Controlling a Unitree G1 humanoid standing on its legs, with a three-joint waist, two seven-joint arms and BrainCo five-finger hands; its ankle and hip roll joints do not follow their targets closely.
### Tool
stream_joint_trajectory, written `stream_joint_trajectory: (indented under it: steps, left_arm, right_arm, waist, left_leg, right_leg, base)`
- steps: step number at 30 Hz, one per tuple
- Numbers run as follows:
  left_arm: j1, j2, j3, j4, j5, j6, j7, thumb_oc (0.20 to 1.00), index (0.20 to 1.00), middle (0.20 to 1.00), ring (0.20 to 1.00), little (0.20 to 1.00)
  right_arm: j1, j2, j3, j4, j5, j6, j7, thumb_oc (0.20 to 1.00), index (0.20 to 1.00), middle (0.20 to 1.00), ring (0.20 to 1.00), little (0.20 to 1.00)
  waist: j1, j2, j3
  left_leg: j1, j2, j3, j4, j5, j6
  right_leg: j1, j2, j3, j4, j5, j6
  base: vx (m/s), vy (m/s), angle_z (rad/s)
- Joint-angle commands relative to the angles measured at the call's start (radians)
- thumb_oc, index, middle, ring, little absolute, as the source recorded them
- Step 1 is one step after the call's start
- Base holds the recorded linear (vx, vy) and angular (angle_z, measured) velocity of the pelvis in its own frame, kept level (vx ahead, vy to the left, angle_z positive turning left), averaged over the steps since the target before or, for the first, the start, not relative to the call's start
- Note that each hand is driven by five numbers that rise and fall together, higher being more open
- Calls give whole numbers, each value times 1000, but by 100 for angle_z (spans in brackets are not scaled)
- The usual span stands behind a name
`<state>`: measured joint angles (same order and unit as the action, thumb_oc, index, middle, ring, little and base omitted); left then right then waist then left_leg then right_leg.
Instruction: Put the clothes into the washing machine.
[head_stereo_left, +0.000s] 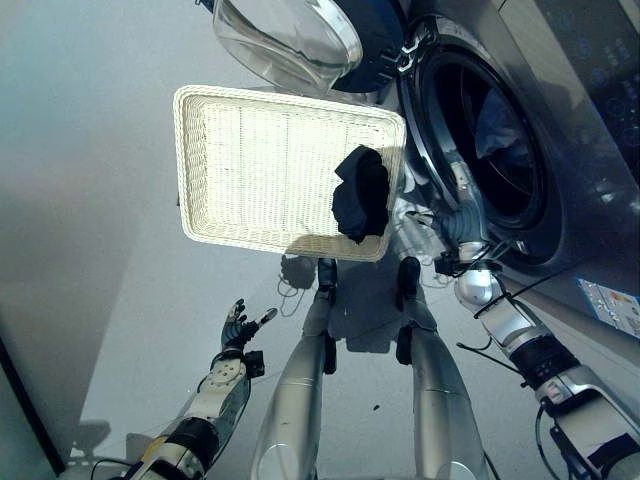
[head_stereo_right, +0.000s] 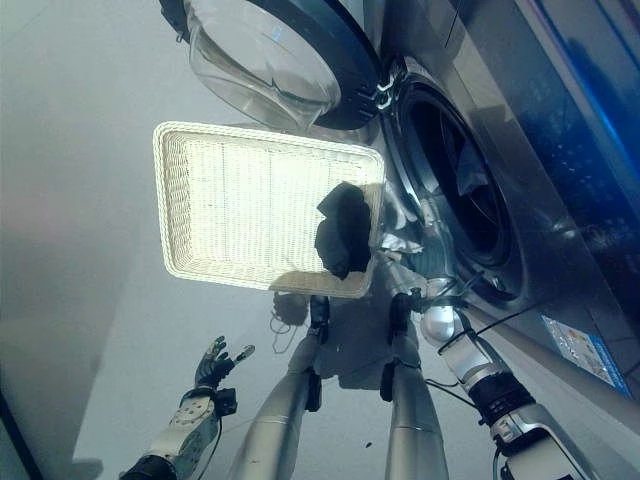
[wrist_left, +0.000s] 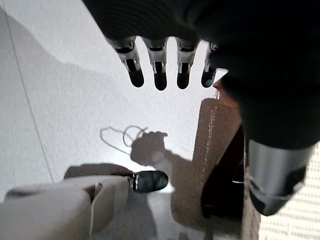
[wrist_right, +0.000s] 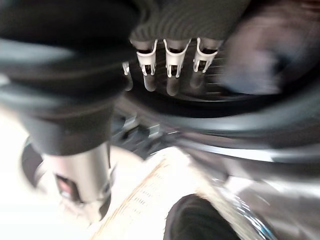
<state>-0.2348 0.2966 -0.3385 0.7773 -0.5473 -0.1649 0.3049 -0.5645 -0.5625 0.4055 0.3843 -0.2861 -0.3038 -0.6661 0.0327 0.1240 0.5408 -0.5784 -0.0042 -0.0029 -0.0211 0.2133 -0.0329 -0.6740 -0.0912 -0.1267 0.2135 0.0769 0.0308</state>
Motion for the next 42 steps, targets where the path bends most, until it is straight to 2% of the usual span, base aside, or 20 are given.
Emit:
stream_joint_trajectory:
  steps: [1, 5, 11, 17, 22, 24, 28, 30, 36, 42]
  left_arm:
    - [56, 20, 29, 68, -48, -19, -40, 1000, 1000, 1000, 1000, 1000]
    - [33, 20, 16, 145, -48, -9, -86, 1000, 1000, 1000, 1000, 1000]
    - [3, 25, -7, 195, -40, -6, -112, 1000, 1000, 1000, 1000, 1000]
    - [-31, 48, -42, 176, -42, 7, -110, 1000, 1000, 1000, 1000, 1000]
    - [-43, 54, -62, 159, -46, 4, -107, 1000, 1000, 1000, 1000, 1000]
    - [-51, 58, -74, 140, -40, 11, -100, 1000, 1000, 1000, 1000, 1000]
    - [-54, 57, -83, 125, -41, 11, -94, 1000, 1000, 1000, 1000, 1000]
    - [-55, 61, -95, 88, -47, 18, -76, 1000, 1000, 1000, 1000, 1000]
    - [-59, 61, -110, 57, -50, 20, -66, 1000, 1000, 1000, 1000, 1000]
    - [-54, 60, -125, 25, -53, 14, -58, 1000, 1000, 1000, 1000, 1000]
  right_arm:
    - [-42, -9, 62, -60, -129, 0, -23, 1000, 1000, 1000, 1000, 1000]
    - [-128, -19, 155, -4, -217, 17, -35, 1000, 1000, 1000, 1000, 1000]
    - [-243, -25, 276, 61, -290, 68, 27, 1000, 1000, 1000, 1000, 1000]
    - [-332, -30, 408, 172, -276, 171, 131, 1000, 1000, 1000, 1000, 1000]
    - [-364, -12, 429, 264, -244, 223, 172, 1000, 1000, 1000, 1000, 1000]
    - [-380, 4, 441, 332, -229, 305, 221, 1000, 1000, 1000, 1000, 1000]
    - [-397, 10, 442, 391, -229, 353, 274, 1000, 1000, 1000, 1000, 1000]
    - [-409, 7, 430, 430, -164, 399, 292, 1000, 1000, 1000, 1000, 1000]
    - [-436, 8, 412, 487, -187, 438, 336, 1000, 1000, 1000, 1000, 1000]
    - [-466, -7, 420, 520, -218, 425, 358, 1000, 1000, 1000, 1000, 1000]
  waist:
    - [-3, -39, -21]
    - [11, -47, -21]
    - [38, -54, -21]
    - [68, -55, -21]
    - [82, -49, -21]
    - [91, -46, -21]
    - [97, -43, -21]
    - [99, -37, -21]
    - [103, -29, -21]
    - [109, -21, -21]
  left_leg:
    - [14, -65, 10, 36, -68, -1]
    - [29, -61, 5, 26, -67, -4]
    - [30, -64, -14, 21, -65, -8]
    - [9, -74, -39, 21, -61, -7]
    - [-13, -78, -50, 20, -55, -7]
    - [-34, -80, -57, 21, -51, -8]
    - [-53, -80, -62, 22, -48, -11]
    - [-84, -78, -66, 24, -41, -13]
    - [-120, -74, -65, 23, -33, -17]
    - [-145, -70, -64, 19, -27, -21]
  right_leg:
    - [43, 30, 14, -74, 44, 89]
    - [60, 28, 9, -82, 45, 93]
    - [68, 18, -8, -85, 43, 98]
    - [55, 7, -32, -87, 51, 104]
    - [37, 3, -43, -89, 57, 106]
    - [17, 2, -49, -91, 64, 106]
    - [3, 1, -53, -94, 68, 105]
    - [-27, 3, -55, -90, 72, 102]
    - [-65, 6, -61, -87, 78, 99]
    - [-92, 11, -66, -87, 81, 97]
  base:
    - [0, 0, 0]
    - [-12, -9, 4]
    - [-12, -44, 7]
    - [-3, -56, 11]
    - [23, -40, 10]
    - [46, -54, 10]
    - [19, -15, 2]
    - [50, -39, 4]
    - [38, -38, 3]
    - [35, -41, 3]
